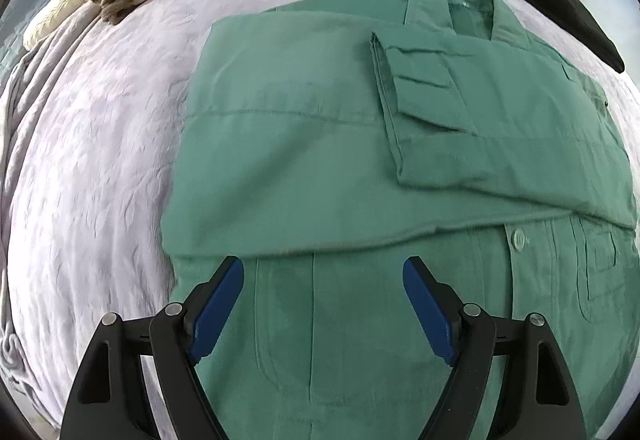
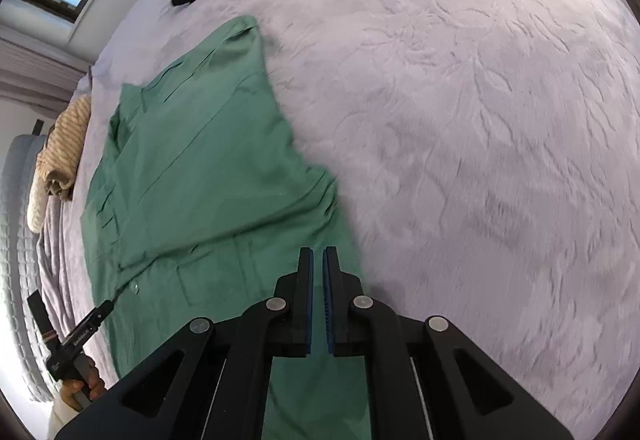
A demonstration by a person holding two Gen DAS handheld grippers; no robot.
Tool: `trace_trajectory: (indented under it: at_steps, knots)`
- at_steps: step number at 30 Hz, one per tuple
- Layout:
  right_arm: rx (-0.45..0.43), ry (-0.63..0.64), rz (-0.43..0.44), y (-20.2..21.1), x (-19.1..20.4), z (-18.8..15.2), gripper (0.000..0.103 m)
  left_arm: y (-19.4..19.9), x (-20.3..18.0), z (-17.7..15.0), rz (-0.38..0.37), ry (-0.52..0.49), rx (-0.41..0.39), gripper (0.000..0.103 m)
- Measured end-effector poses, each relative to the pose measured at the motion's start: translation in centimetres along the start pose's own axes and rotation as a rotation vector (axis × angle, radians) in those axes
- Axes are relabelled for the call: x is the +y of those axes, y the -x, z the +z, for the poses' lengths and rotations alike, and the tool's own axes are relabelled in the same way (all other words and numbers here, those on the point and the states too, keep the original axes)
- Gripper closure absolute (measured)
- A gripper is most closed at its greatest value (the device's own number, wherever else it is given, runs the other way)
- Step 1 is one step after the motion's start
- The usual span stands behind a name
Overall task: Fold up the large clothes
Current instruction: 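Smooth the folded jacket flat with both tools open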
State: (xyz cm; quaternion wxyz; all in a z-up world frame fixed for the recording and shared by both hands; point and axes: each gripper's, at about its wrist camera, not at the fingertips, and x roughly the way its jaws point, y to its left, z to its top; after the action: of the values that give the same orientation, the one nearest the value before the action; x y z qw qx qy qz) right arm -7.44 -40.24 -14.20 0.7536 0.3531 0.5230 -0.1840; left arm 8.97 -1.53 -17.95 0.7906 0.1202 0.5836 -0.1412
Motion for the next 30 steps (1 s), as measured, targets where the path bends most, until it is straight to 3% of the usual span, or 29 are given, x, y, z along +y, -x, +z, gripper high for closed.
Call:
trace_trajectory:
  at_steps: [6, 7, 8, 9, 10, 16, 18, 22, 30]
  knots:
    - [0.037, 0.018, -0.003, 0.2, 1.3, -1.6, 0.092, 1.0, -0.7, -1.8, 0.021, 0.014, 0.024, 0.020]
    - [0.039, 0.021, -0.003, 0.2, 1.5, -1.8, 0.088, 1.3, -0.9, -2.0, 0.021, 0.016, 0.020, 0.019]
    - [0.040, 0.025, -0.007, 0.2, 1.7, -2.0, 0.072, 1.4, -0.9, -2.1, 0.024, 0.018, 0.020, 0.015]
    - [0.039, 0.028, -0.010, 0.2, 1.9, -2.1, 0.055, 1.5, -0.7, -2.2, 0.029, 0.018, 0.023, 0.000]
    - [0.035, 0.031, -0.008, 0.3, 2.1, -2.3, 0.051, 1.6, -0.6, -2.3, 0.040, 0.021, 0.019, 0.000]
    - [0.047, 0.057, -0.009, 0.0, 3.3, -2.5, 0.049, 1.9, -0.3, -3.1, 0.032, 0.019, 0.031, 0.000]
    - [0.045, 0.068, -0.006, 0.1, 3.6, -2.6, 0.038, 1.8, 0.3, -3.0, 0.032, 0.017, 0.030, 0.000]
    - [0.033, 0.101, 0.002, 0.4, 4.4, -2.8, 0.024, 1.9, 0.6, -3.3, 0.023, 0.015, 0.037, 0.000]
    - [0.027, 0.119, 0.025, 0.6, 4.8, -2.9, 0.015, 2.2, -1.1, -4.3, 0.025, 0.003, 0.054, 0.000]
